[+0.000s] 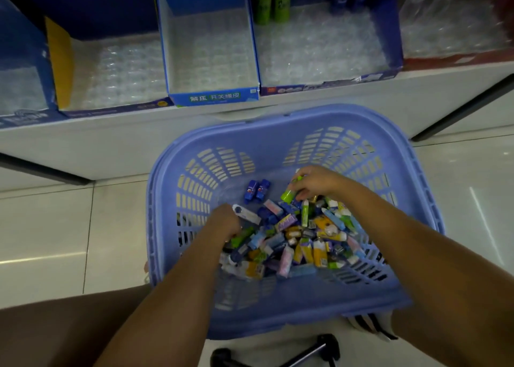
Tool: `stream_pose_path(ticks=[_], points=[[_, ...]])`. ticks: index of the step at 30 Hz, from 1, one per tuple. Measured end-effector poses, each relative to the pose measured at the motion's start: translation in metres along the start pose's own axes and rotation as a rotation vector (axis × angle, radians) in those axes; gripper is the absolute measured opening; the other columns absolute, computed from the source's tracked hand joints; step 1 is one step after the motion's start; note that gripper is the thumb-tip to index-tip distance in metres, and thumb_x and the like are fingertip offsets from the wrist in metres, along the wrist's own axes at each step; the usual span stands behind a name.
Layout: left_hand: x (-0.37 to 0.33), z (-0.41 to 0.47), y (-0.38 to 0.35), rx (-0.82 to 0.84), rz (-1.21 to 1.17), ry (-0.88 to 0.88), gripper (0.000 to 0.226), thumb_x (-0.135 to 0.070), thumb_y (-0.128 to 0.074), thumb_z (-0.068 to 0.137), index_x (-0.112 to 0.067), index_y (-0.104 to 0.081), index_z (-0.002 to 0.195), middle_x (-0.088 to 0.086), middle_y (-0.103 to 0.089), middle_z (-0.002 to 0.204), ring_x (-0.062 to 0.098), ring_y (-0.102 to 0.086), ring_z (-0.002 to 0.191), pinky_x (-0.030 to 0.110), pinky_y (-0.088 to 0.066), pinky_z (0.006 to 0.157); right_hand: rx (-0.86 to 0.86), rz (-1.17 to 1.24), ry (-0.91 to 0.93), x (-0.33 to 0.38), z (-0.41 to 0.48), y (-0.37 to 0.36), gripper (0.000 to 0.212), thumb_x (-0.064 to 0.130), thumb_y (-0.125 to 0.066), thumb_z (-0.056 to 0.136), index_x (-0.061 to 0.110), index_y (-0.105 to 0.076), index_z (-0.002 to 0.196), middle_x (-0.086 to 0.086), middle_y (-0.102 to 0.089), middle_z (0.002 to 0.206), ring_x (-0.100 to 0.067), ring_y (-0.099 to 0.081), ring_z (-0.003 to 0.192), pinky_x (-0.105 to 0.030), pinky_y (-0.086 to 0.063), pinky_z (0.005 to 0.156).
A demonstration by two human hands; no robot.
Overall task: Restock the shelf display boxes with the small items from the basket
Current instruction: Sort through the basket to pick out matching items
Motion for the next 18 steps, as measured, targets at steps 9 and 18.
stream_pose_path(ticks=[9,18], points=[[-0.007,-0.007,-0.015,-0.116,0.037,-0.071,0.024,-0.006,-0.048,0.096,-0.001,-0.054,0.118,0.018,-0.059,0.115,0.031,-0.059,0.103,0.034,-0.047,0.086,0.009,0.217,0.096,0.026,-0.030,0.002,0.015,0.008,-0.067,0.085,0.007,-0.060,0.099,-0.015,-0.066,0.099,-0.028,-0.067,0.094,-0.034,-0.054,0.086],[-0.028,-0.023,-0.024,-0.198,0.088,-0.192,0.032,0.000,-0.040,0.096,0.002,-0.051,0.126,0.020,-0.052,0.132,0.033,-0.049,0.121,0.039,-0.040,0.103,0.017,0.303,0.214,0.033,-0.073,0.024,0.031,-0.010,-0.060,0.084,0.001,-0.061,0.113,-0.006,-0.062,0.102,-0.016,-0.065,0.085,-0.023,-0.056,0.081]])
Point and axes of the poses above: each hand's wrist, its own z-axis towards the middle knuckle, its own y-axis out of the back of the hand, x = y × z, the point moved 4 cm from there along z, towards the middle knuckle
